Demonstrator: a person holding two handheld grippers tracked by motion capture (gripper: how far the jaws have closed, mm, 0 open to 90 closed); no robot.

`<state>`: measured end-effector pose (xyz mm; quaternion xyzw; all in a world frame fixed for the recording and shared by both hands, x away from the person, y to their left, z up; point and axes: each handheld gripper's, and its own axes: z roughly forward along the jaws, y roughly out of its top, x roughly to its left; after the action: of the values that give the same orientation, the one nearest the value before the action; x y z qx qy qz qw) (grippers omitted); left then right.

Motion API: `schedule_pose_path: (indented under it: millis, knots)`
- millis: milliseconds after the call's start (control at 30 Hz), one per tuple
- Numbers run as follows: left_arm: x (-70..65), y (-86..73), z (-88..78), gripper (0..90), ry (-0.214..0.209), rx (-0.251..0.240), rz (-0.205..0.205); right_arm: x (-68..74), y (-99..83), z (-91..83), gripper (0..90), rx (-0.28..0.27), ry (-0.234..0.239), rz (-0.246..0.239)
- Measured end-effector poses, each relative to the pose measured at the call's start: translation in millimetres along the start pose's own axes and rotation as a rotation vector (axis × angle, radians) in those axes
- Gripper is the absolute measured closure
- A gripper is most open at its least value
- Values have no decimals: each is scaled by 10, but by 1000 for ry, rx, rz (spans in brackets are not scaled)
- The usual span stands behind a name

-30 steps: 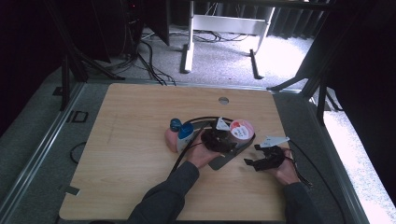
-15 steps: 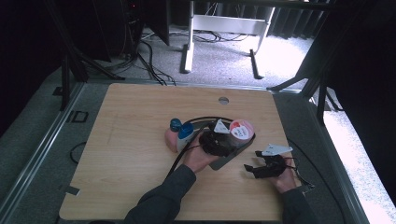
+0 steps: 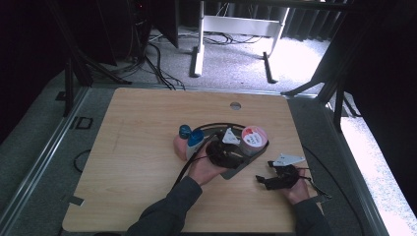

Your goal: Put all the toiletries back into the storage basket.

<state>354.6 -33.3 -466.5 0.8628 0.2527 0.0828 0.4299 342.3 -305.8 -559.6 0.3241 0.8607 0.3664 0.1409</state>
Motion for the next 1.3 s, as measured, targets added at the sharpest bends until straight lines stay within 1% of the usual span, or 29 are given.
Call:
schedule_pose_path:
  millis: [100,133,233,600,733,767,900,933,1067,1100,1133,1300]
  knots:
    - [0,2,-15,441,-2,0,2,0,0,0,165,0,0,1]
    - [0,12,-65,441,-6,-7,-1,0,0,0,165,0,0,1]
    - [-3,21,-114,437,-7,-14,1,1,0,0,166,1,0,2]
    - [-34,72,-232,425,-6,9,28,2,-1,1,165,1,-1,1]
    - [-34,95,-285,426,-11,4,31,1,-1,1,165,-1,-1,-1]
    - [-37,108,-319,426,-6,7,41,2,-1,1,165,0,-1,0]
    - [-40,131,-373,426,2,3,51,2,-1,1,165,0,0,0]
    - [-38,146,-411,422,12,-2,62,2,-1,0,165,0,0,0]
    - [-5,175,-480,414,27,-10,70,2,-1,0,165,0,0,0]
    - [-5,175,-480,412,27,-10,70,2,-1,0,165,0,0,0]
    - [20,186,-512,408,39,-19,69,2,-1,0,165,0,0,0]
    - [92,214,-597,408,52,-31,61,2,0,1,161,1,2,-2]
